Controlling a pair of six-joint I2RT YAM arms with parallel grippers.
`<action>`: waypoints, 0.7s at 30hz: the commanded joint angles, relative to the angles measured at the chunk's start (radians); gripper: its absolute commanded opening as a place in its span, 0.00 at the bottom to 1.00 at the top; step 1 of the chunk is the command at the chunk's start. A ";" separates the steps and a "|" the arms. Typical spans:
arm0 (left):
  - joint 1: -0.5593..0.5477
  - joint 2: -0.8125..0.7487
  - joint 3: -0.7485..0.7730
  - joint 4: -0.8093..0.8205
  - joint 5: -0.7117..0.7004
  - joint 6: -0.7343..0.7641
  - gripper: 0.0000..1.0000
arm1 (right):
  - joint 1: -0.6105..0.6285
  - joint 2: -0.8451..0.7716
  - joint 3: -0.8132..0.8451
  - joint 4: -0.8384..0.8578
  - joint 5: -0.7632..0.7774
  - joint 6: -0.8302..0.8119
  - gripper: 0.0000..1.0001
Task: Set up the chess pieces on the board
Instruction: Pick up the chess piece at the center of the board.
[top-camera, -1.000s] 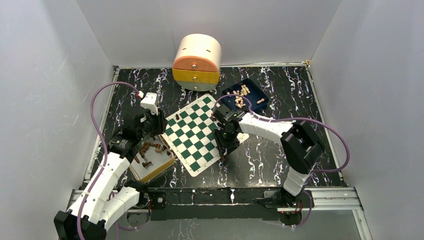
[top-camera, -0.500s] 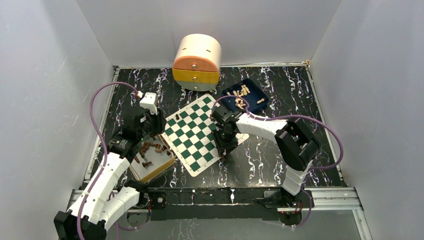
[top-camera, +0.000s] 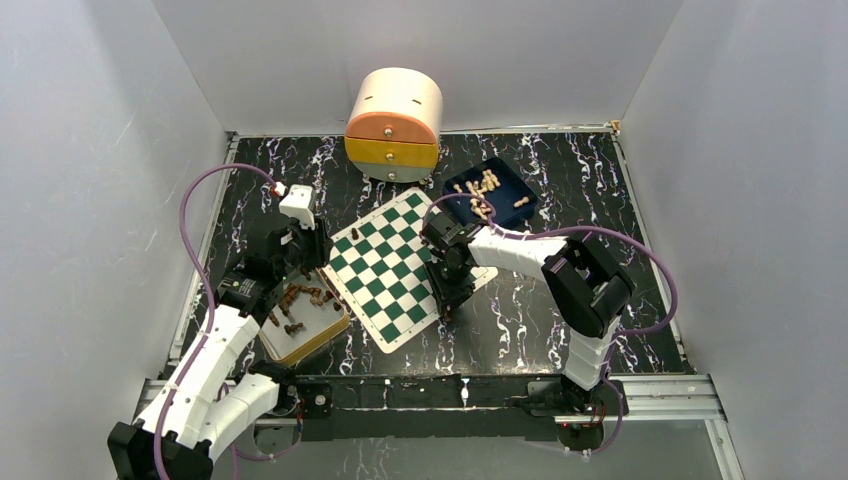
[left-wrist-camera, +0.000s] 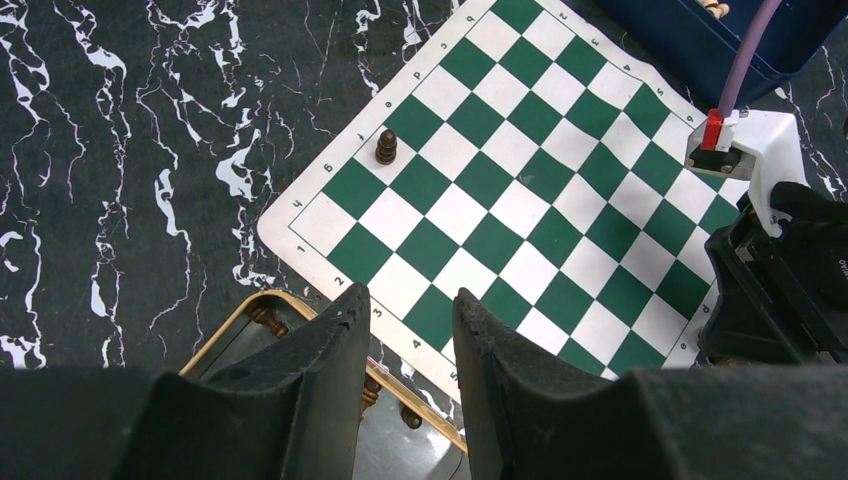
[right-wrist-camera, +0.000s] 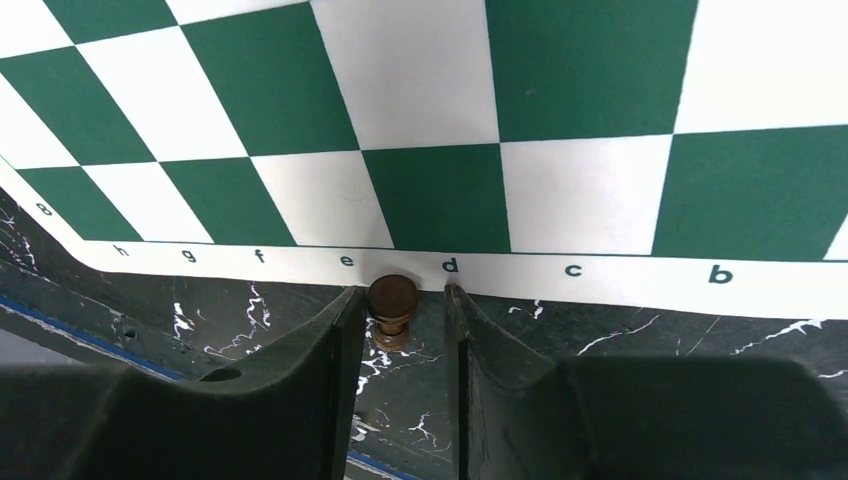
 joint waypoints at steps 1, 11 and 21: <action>-0.002 -0.017 -0.005 0.015 -0.015 0.012 0.34 | 0.002 0.008 0.028 -0.001 0.005 0.005 0.41; -0.003 -0.019 -0.005 0.014 -0.030 0.005 0.34 | 0.002 -0.029 0.037 -0.052 0.016 0.025 0.28; -0.002 -0.027 0.038 0.039 0.158 -0.213 0.34 | -0.032 -0.179 0.067 -0.020 -0.114 0.174 0.24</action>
